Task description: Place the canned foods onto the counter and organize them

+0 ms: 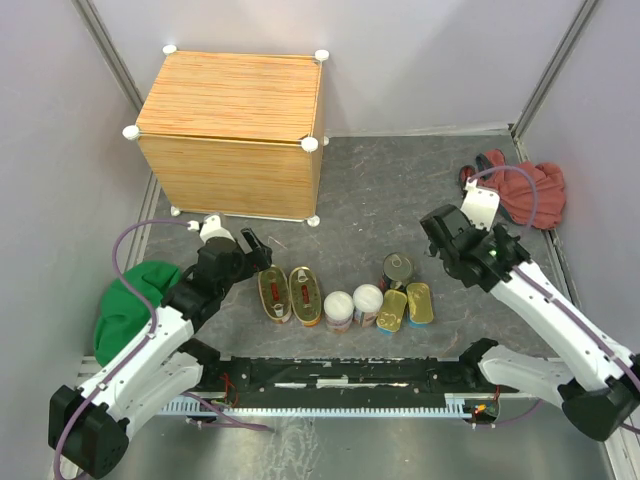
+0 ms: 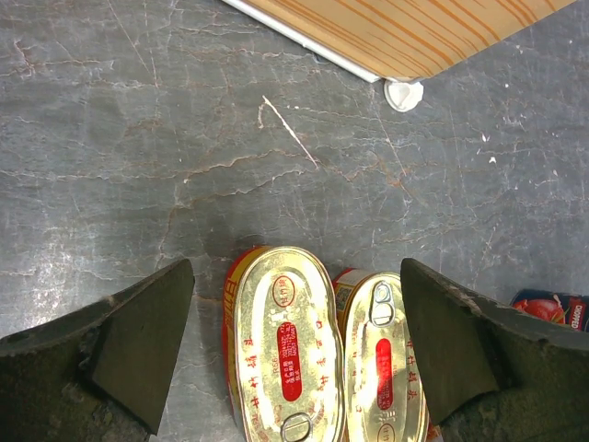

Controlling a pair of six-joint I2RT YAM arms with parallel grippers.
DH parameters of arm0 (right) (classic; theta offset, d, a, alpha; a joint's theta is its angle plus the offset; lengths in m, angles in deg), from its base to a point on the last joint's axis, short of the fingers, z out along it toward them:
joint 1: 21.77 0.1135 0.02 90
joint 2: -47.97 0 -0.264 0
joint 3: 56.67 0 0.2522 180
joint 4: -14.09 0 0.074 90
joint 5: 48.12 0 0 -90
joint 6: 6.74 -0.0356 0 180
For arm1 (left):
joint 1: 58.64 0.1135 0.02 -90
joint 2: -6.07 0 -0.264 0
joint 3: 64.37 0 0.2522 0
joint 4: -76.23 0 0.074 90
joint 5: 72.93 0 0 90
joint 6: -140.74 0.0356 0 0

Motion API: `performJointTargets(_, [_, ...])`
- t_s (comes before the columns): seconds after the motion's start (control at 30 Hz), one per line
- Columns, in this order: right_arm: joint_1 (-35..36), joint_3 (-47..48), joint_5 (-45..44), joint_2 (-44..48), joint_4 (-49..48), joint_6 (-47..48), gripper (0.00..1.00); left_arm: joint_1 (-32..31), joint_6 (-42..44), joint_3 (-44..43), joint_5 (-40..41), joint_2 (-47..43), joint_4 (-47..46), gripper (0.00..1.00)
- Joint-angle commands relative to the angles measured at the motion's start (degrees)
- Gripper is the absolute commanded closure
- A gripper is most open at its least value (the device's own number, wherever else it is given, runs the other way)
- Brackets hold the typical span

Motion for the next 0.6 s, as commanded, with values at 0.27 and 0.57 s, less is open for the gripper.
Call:
performJointTargets(0.27, [2.9, -0.7, -0.2, 5.8, 2.5, 1.6, 0.02, -0.2, -1.5, -2.4, -1.0, -1.0, 0.1, 0.01])
performJointTargets(0.57, [5.7, 0.8, 1.1, 4.8, 1.9, 2.5, 0.03, -0.2, -0.9, -3.7, -1.5, -3.6, 3.1, 0.0])
